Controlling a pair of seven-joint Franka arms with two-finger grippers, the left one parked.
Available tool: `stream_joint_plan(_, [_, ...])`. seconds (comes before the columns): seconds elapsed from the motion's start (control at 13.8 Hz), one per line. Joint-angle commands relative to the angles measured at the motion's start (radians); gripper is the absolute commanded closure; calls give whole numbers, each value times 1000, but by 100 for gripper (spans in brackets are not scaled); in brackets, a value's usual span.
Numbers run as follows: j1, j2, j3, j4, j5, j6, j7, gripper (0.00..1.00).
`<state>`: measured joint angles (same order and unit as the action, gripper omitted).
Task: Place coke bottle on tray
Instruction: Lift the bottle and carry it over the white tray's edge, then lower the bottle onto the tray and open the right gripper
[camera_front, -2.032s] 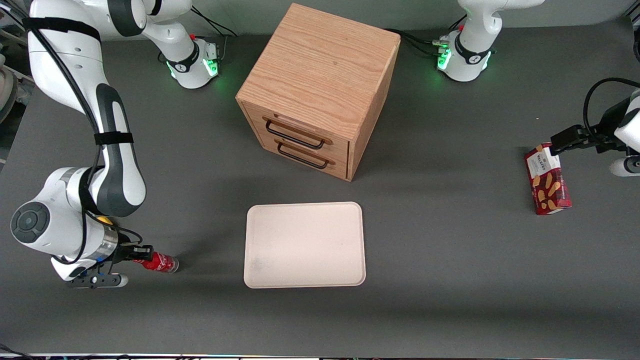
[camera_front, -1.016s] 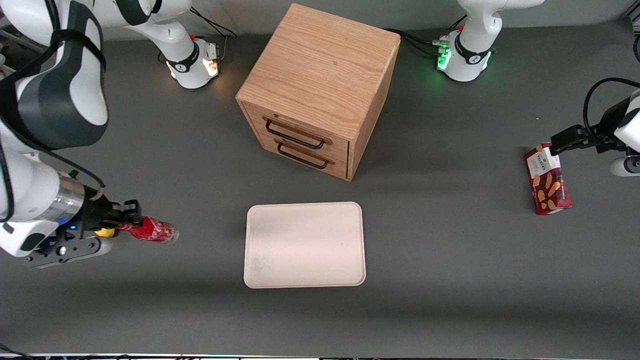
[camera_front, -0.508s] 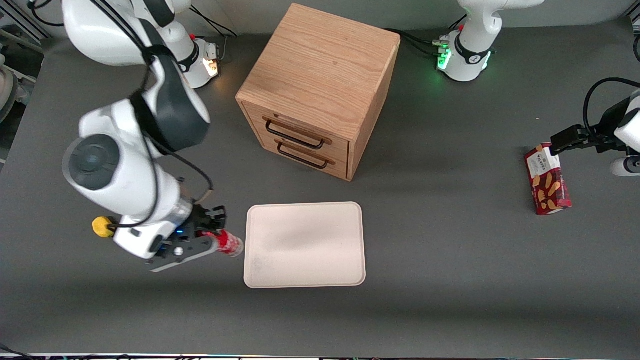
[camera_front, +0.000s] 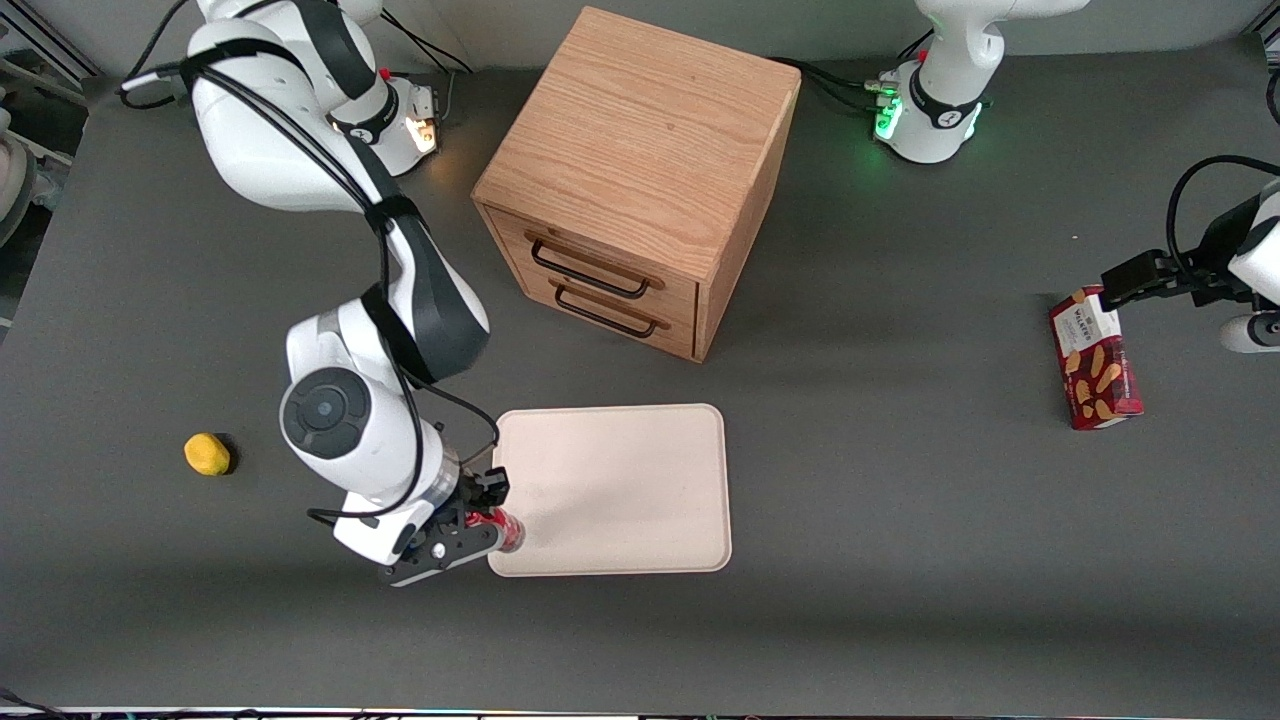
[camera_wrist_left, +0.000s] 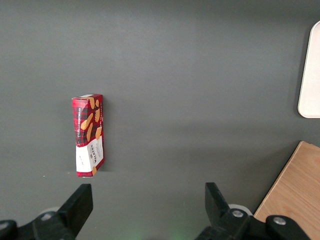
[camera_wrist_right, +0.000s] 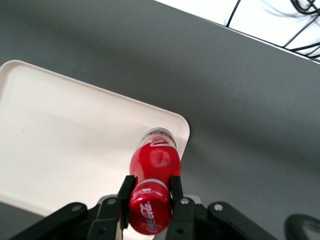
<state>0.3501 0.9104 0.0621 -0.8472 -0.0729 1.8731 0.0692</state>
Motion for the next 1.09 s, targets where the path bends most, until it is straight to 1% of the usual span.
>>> stream_joint_plan(0.0, [-3,45,15,36,-27,44,26,100])
stream_joint_plan(0.22, [-3,50,13,8,-27,78,38,100])
stream_joint_plan(0.44, [-5,51,13,-6,-27,95,46,90])
stream_joint_plan(0.65, [-5,56,13,-6,-25,95,67,87])
stream_joint_plan(0.73, [-6,56,13,-7,-25,96,67,79])
stream_joint_plan(0.8, [-6,56,13,-18,-25,98,73,65])
stream_joint_plan(0.87, [-6,56,13,-30,-27,116,87,42])
stream_joint_plan(0.94, [-8,54,13,-44,-27,150,98,37])
stream_joint_plan(1.02, [-8,53,13,-61,-27,176,100,22])
